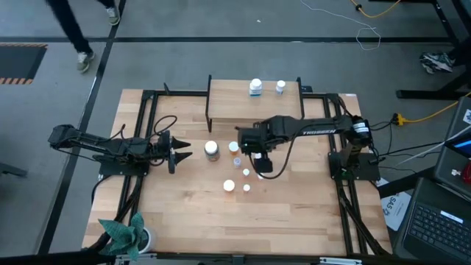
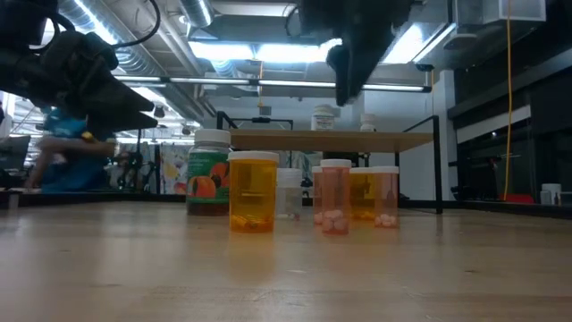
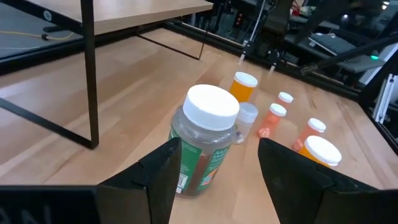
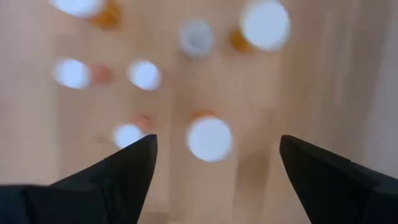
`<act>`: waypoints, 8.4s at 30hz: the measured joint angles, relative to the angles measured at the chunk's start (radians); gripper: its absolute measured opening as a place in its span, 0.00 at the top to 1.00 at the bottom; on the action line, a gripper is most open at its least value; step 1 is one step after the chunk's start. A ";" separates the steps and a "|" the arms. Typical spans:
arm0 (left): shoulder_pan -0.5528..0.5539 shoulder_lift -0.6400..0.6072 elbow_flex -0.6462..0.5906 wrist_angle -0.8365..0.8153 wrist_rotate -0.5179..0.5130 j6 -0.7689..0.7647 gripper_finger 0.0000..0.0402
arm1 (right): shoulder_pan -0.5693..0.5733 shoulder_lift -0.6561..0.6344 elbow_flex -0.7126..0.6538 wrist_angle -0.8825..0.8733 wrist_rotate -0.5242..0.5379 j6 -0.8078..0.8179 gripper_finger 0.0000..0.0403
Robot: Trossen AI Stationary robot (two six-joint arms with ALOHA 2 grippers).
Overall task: Pick and place medicine bottles onto shelf by color
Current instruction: Put the top right orange pill bottle on the shelf, then put the top right red pill bottle on the shelf
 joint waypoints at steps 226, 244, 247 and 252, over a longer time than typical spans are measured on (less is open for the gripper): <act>0.000 0.000 0.000 -0.002 -0.061 0.083 0.48 | 0.154 -0.372 -0.764 0.800 0.001 0.365 0.19; 0.000 0.000 0.000 -0.002 -0.061 0.169 0.48 | 0.245 -0.212 -0.783 0.857 0.080 0.338 0.21; 0.000 0.000 0.000 -0.002 -0.061 0.168 0.48 | 0.244 -0.203 -0.783 0.858 0.080 0.365 0.27; 0.000 0.000 0.000 -0.002 -0.061 0.168 0.48 | 0.244 -0.199 -0.783 0.859 0.080 0.413 0.42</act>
